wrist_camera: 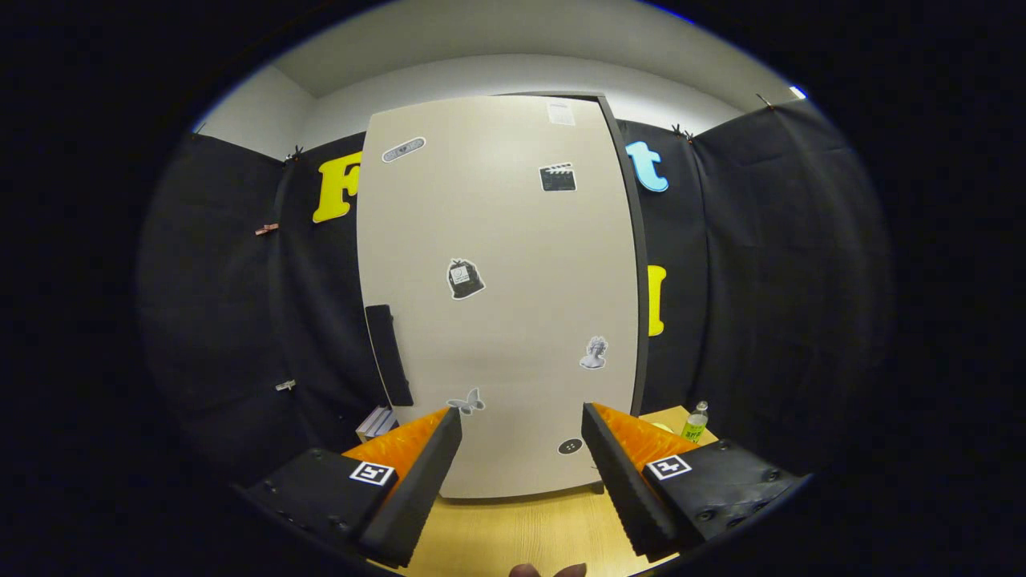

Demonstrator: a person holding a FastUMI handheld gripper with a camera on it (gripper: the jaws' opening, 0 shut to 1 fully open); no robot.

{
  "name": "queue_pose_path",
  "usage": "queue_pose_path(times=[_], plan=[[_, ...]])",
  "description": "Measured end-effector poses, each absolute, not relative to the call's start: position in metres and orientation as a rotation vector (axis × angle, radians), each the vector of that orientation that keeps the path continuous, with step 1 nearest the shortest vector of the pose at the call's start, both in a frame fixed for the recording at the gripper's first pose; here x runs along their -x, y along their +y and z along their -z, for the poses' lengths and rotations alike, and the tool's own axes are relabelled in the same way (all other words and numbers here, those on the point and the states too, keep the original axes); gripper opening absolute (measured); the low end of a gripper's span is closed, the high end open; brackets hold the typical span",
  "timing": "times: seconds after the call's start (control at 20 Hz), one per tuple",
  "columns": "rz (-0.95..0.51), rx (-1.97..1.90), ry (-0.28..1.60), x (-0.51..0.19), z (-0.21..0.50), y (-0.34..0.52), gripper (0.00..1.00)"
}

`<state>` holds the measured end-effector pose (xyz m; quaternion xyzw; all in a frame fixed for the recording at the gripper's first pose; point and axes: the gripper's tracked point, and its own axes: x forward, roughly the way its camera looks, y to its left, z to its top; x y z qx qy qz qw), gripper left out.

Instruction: Open the shoe cabinet door, grab the shoes and put them into the shoe cabinet, then close the shoe cabinet door.

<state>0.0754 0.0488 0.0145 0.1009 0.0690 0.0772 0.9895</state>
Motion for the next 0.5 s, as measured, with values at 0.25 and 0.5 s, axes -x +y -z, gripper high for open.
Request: queue_pose_path(times=[0.25,0.5], plan=[[-0.157,-0.205,0.143,-0.0759,-0.0138,0.0494,0.98],[-0.162,-0.198,0.144,-0.0769,-0.0146,0.0528,0.98]])
